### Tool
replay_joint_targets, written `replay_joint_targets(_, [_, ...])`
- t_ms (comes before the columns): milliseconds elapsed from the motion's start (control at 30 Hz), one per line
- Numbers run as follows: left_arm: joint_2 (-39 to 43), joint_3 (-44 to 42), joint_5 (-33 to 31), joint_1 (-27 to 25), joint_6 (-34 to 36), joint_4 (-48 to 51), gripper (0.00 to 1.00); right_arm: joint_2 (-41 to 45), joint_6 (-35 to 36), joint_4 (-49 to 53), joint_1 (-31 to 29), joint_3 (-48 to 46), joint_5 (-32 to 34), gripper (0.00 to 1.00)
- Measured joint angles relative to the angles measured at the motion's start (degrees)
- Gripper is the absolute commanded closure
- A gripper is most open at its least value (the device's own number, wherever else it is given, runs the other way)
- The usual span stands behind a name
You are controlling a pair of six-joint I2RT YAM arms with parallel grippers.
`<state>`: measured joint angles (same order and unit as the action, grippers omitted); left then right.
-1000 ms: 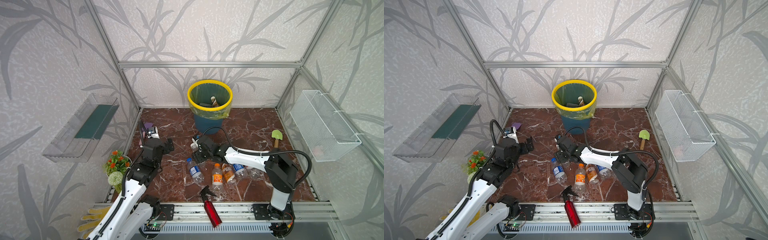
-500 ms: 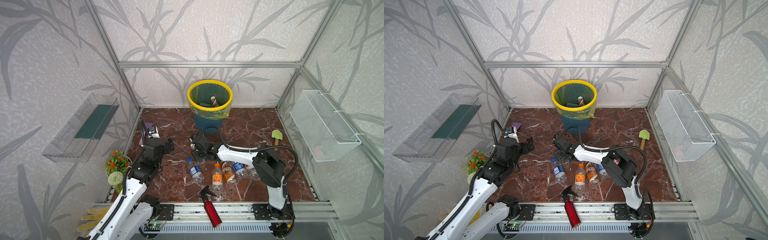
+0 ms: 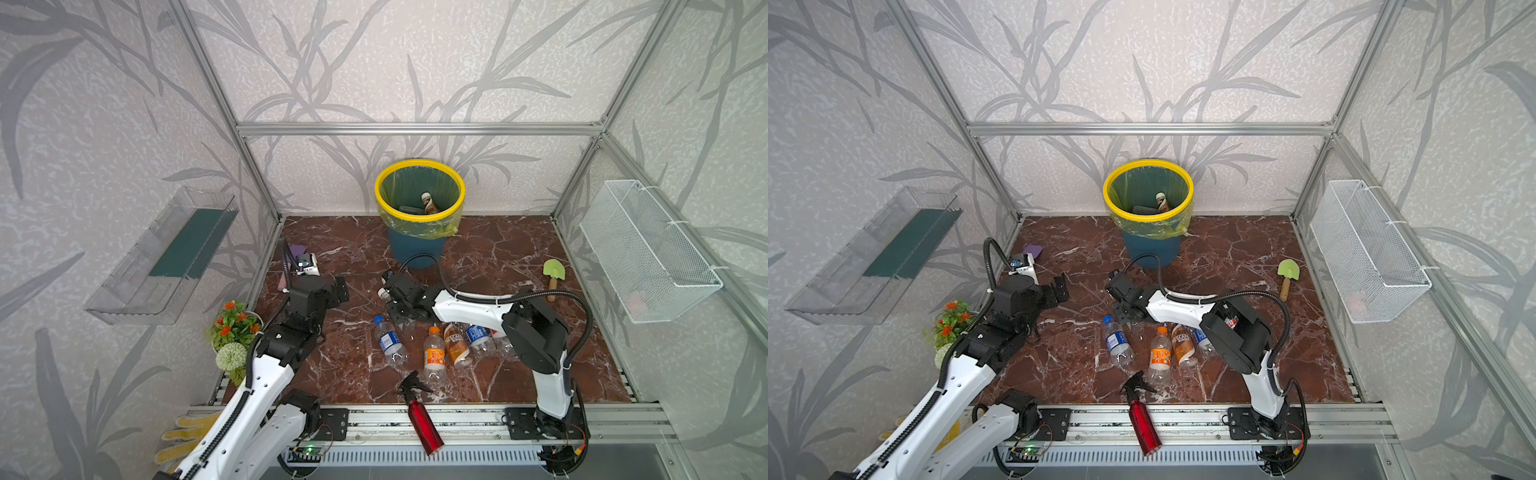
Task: Throw the plastic bottles in the bin
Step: 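Grasp the white-capped clear bottle with the right gripper, then carry the white-capped bottle over the bin and open the right gripper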
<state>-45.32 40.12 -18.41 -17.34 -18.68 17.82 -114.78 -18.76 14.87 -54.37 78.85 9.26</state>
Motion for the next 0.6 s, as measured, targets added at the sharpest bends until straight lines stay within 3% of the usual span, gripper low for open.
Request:
replay_joint_targets(200, [-0.83, 0.0, 0.2, 0.0, 0.0, 0.15, 0.01, 7.61, 0.35, -2.03, 1.03, -6.14, 0.35, 0.64])
replay_joint_targets(600, [-2.36, 0.0, 2.4, 0.0, 0.0, -0.76, 0.01, 39.69, 4.39, -17.88, 2.78, -30.16, 5.05, 0.64])
